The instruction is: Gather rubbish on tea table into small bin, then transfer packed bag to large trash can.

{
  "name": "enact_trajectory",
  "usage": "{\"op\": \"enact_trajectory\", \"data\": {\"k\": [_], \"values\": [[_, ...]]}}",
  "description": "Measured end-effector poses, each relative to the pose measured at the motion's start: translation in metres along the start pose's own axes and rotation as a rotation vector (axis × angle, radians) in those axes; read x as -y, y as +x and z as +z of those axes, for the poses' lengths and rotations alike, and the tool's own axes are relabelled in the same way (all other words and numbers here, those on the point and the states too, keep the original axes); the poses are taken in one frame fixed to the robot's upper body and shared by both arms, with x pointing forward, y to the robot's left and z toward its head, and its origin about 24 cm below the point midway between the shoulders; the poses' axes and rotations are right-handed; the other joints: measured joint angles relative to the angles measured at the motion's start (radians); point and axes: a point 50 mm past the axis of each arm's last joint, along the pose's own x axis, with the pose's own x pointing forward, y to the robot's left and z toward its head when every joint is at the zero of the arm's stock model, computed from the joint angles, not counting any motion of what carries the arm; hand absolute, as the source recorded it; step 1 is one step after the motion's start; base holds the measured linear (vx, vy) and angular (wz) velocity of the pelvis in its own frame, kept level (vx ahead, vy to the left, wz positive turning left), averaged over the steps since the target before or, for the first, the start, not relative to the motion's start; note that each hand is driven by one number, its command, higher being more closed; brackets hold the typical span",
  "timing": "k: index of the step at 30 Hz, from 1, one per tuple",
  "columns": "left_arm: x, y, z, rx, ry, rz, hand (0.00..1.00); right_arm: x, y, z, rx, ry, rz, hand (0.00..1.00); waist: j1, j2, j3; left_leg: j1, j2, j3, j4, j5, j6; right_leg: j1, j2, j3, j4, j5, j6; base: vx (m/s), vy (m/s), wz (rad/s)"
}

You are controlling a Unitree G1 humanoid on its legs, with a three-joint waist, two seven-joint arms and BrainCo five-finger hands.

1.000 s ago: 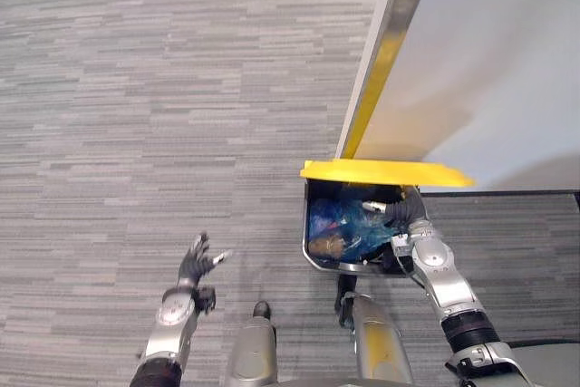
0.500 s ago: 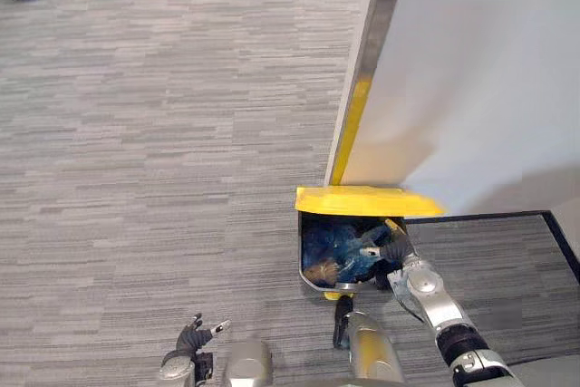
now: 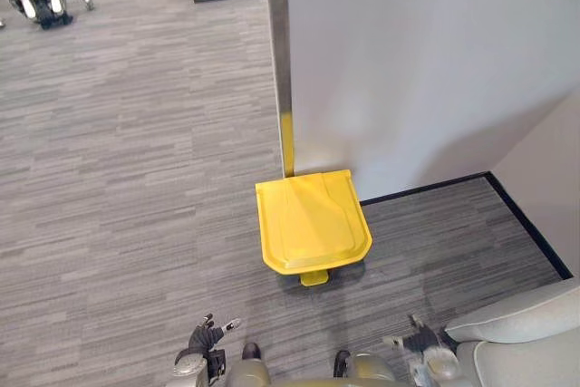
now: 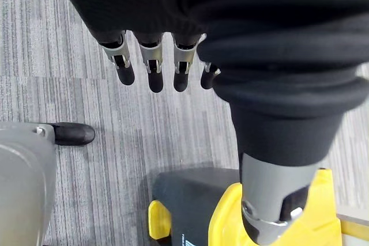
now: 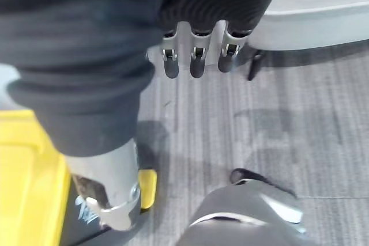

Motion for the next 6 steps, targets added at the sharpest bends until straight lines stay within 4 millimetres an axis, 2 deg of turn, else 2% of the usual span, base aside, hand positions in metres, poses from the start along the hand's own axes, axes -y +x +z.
{"op": "enact_trajectory", "data": {"k": [1,6], "values": [[-0.005,0.0,-0.001,-0.004,0.006,0.012,0.0,0.005,0.0,-0.005,-0.022,0.009,-0.014,0.0,0.0,0.009,-0.01,0.005,0.002,0.001,-0.005,0.004,0.003,0.002,0.007,0.0,-0.02,0.013,-0.001,-0.04,0.013,-0.13],[-0.029,-0.003,-0.013,-0.053,0.039,0.067,0.0,0.013,0.0,-0.017,-0.074,0.028,-0.034,0.0,0.0,0.003,-0.025,0.025,-0.012,0.005,-0.026,0.008,0.004,0.049,0.006,0.005,-0.1,0.055,0.021,0.0,0.045,-0.02]]}}
